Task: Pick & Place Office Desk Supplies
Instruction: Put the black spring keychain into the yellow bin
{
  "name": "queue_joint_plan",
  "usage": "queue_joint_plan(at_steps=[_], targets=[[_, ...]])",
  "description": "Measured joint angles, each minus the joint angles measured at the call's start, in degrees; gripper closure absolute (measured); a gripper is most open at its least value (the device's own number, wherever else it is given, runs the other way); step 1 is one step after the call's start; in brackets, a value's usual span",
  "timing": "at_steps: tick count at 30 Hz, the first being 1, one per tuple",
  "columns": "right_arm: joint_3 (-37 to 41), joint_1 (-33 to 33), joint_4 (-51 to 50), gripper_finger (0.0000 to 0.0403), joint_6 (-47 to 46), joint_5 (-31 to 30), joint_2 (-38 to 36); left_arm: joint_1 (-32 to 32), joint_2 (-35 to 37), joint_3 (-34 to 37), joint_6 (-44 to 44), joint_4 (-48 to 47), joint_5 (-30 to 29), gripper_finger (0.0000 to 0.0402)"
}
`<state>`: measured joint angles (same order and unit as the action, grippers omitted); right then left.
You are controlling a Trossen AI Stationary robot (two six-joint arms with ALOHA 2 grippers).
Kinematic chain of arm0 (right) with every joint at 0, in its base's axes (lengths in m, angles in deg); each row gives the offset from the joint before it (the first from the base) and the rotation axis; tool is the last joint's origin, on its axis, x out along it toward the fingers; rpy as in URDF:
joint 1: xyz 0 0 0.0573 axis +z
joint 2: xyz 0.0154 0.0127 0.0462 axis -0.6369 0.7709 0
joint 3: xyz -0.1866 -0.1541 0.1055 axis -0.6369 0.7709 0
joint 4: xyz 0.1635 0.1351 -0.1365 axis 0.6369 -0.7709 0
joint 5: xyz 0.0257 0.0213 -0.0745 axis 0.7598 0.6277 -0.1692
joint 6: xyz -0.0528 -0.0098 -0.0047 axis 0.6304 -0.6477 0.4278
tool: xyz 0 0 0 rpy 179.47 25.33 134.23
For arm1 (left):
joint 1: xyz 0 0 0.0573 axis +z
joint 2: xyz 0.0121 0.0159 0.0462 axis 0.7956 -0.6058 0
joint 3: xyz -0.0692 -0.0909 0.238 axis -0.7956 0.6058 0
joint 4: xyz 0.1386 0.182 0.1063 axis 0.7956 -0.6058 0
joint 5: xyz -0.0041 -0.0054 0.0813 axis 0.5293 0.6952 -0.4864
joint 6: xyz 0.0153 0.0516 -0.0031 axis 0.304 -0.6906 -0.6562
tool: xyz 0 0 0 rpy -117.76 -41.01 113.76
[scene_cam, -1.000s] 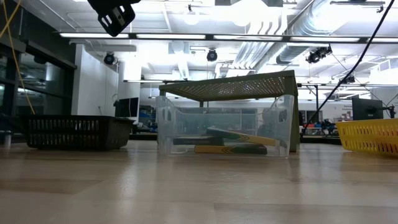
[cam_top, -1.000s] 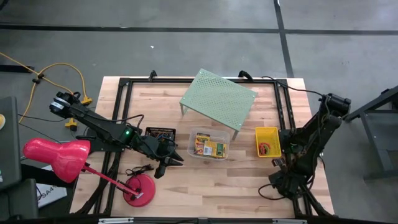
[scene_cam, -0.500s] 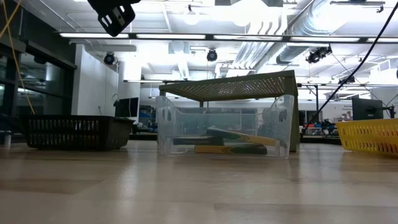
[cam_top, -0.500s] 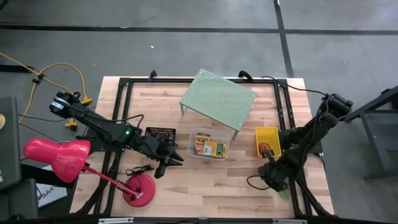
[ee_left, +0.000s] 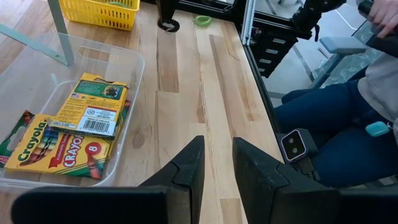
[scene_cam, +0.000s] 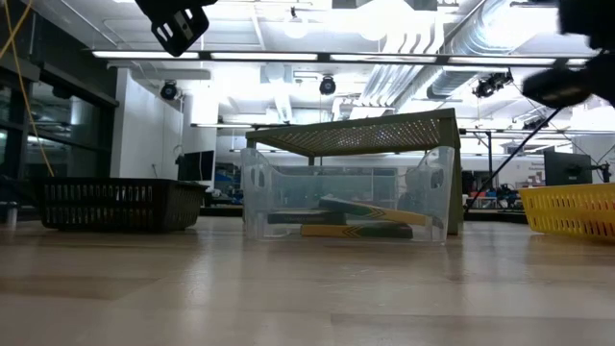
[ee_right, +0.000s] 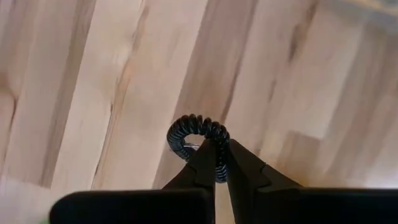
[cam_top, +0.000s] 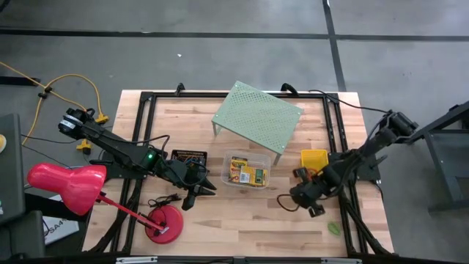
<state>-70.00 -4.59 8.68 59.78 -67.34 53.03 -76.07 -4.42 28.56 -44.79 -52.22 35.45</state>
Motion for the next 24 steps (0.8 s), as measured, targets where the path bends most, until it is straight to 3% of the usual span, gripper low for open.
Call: queue_joint_plan(at_steps=[8, 18, 24], targets=[[-6.0, -5.8, -6.3, 0.0393, 2.7, 0.0, 0.0, 0.0, 0.0, 0.0, 0.0, 0.0, 0.0, 0.0324], [-6.7, -6.3, -8.8, 0.0393, 1.3, 0.6, 0.0, 0.0, 0.0, 0.0, 0.0, 0.0, 0.0, 0.0324], [-6.7, -7.0, -11.9, 0.0393, -1.7, 1.7, -3.8, 0.0, 0.0, 0.0, 0.0, 0.0, 0.0, 0.0324]])
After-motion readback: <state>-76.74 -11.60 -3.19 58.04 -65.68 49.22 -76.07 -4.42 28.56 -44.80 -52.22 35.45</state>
